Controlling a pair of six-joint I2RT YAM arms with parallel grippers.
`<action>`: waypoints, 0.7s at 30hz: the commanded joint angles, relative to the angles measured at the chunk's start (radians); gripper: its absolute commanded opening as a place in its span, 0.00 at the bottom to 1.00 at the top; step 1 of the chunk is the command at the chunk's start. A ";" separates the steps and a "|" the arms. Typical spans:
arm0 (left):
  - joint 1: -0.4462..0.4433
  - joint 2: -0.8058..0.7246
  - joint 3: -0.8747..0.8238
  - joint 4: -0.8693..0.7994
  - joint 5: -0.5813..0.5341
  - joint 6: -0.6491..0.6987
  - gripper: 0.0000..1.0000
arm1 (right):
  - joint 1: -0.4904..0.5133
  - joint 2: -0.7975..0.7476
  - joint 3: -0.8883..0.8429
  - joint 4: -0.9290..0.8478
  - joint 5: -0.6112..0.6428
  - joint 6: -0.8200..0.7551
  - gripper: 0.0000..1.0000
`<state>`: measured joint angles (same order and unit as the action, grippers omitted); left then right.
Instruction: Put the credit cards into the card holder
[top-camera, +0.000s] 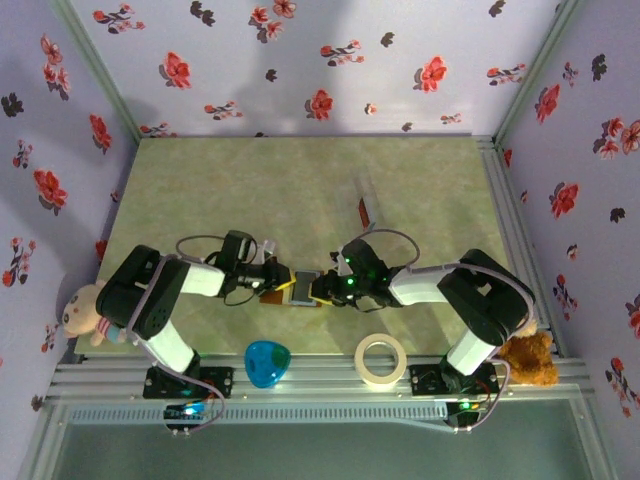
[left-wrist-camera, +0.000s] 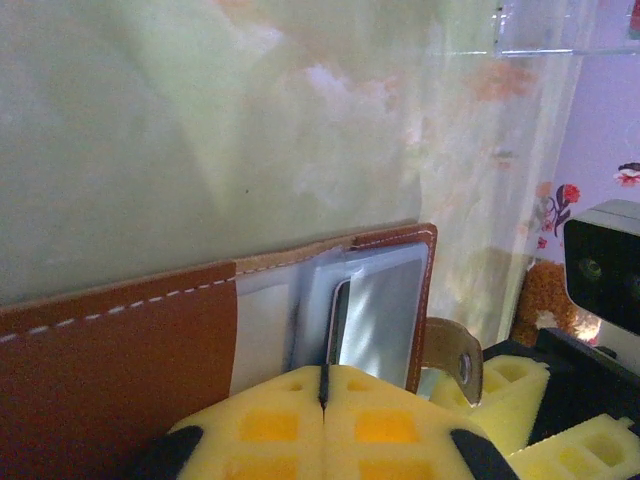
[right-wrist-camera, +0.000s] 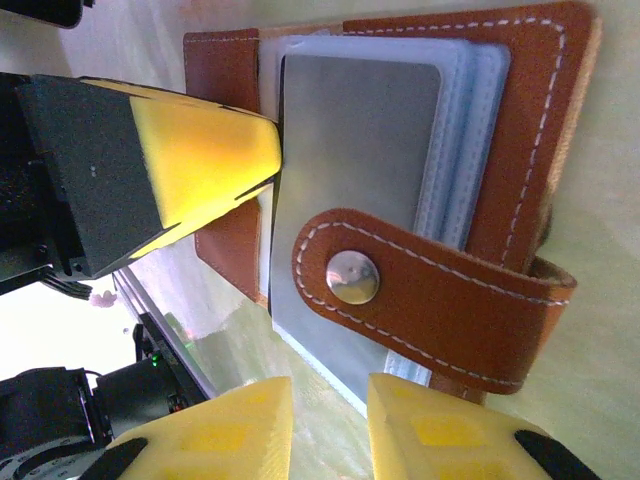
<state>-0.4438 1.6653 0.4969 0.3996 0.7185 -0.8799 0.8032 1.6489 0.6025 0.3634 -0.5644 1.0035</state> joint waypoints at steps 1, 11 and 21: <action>0.012 0.031 -0.041 -0.012 -0.048 -0.025 0.00 | 0.004 0.000 0.026 -0.030 0.003 -0.014 0.25; 0.015 0.038 -0.074 0.117 -0.011 -0.091 0.00 | 0.005 0.026 0.039 -0.051 0.019 -0.021 0.34; 0.018 0.038 -0.103 0.261 0.027 -0.173 0.00 | 0.001 0.022 0.041 -0.062 0.022 -0.024 0.38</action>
<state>-0.4355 1.6840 0.4137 0.6231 0.7376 -1.0172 0.8032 1.6630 0.6239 0.3191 -0.5529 0.9955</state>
